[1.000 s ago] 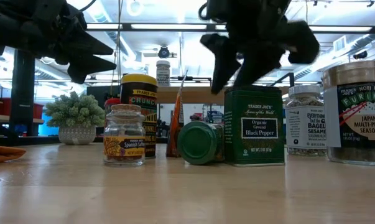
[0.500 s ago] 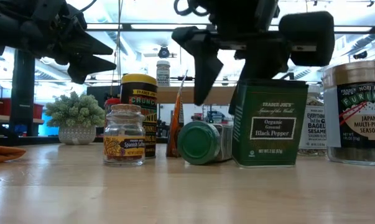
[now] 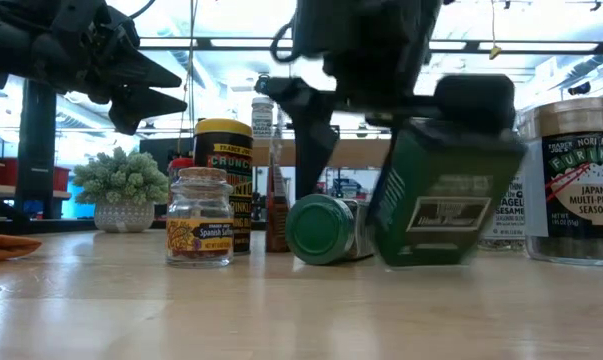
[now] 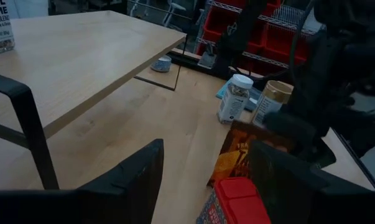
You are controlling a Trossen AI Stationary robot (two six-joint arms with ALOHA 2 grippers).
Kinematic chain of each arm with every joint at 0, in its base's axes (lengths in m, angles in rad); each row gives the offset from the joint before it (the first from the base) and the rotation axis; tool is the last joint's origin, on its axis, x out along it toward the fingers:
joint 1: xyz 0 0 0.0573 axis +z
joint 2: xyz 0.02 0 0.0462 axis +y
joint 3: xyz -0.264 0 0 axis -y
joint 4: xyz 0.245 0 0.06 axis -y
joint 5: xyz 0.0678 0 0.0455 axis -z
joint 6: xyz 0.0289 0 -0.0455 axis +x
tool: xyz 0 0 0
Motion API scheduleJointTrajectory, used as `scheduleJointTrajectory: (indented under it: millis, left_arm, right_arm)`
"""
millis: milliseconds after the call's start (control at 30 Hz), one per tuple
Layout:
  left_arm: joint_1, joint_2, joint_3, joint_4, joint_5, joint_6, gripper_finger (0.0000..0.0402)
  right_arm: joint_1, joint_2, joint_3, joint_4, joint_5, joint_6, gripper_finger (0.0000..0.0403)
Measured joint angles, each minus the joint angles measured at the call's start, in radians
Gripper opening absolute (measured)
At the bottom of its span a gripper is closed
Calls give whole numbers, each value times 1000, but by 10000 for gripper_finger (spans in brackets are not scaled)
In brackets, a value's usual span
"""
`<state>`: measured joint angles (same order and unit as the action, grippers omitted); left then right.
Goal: Shelf spices
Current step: Put the green seasoning bottle on the shelf
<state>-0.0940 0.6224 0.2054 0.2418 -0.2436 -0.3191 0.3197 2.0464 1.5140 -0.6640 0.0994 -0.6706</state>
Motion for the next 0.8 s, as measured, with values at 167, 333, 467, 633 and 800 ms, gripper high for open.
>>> scheduleJointTrajectory:
  millis: [167, 333, 467, 633, 800]
  left_arm:
    - [0, 0, 0, -1, 3, 0, 239]
    - [0, 0, 0, -5, 6, 0, 239]
    - [0, 0, 0, -11, 6, 0, 239]
    - [0, 0, 0, -10, 7, 0, 239]
    - [0, 0, 0, -9, 7, 0, 239]
  right_arm:
    - [-2, 24, 3, 22, -3, -44, 257]
    - [-4, 24, 3, 35, -7, -48, 182]
    - [-11, 11, 0, 32, -6, -30, 182]
    - [-27, -33, -3, 43, -11, 22, 182]
    - [-28, -39, -2, 25, -19, 25, 182]
